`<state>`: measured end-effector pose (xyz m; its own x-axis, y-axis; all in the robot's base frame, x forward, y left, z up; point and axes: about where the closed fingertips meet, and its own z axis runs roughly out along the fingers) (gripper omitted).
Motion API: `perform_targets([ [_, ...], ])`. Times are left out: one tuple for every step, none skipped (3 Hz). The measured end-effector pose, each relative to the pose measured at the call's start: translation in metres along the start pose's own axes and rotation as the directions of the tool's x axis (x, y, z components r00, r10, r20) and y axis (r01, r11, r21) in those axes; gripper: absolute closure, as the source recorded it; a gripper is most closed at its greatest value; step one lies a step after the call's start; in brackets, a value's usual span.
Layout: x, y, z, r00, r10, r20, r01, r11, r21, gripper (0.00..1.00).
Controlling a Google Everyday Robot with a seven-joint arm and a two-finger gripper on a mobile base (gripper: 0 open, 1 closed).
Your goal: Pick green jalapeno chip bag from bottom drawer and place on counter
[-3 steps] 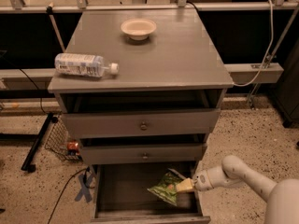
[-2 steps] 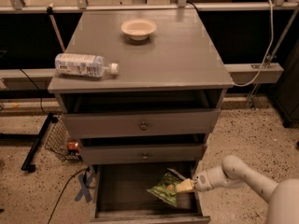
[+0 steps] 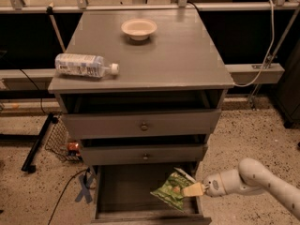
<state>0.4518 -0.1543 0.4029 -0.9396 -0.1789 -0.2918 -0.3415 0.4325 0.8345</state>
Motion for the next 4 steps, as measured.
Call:
perform_targets([
  [0.001,0.039,-0.024,0.997,-0.069,0.022,0.069,0.9976,-0.007,1.0],
  [0.0,0.041,-0.024,0.997,-0.074,0.022,0.074,0.9972,-0.008,1.0],
  [-0.006,0.06,-0.039,0.991,-0.127,0.051,0.126,0.9919,0.015,1.0],
  [-0.014,0.093,-0.063,0.971,-0.218,0.093,0.213,0.975,0.063,1.0],
])
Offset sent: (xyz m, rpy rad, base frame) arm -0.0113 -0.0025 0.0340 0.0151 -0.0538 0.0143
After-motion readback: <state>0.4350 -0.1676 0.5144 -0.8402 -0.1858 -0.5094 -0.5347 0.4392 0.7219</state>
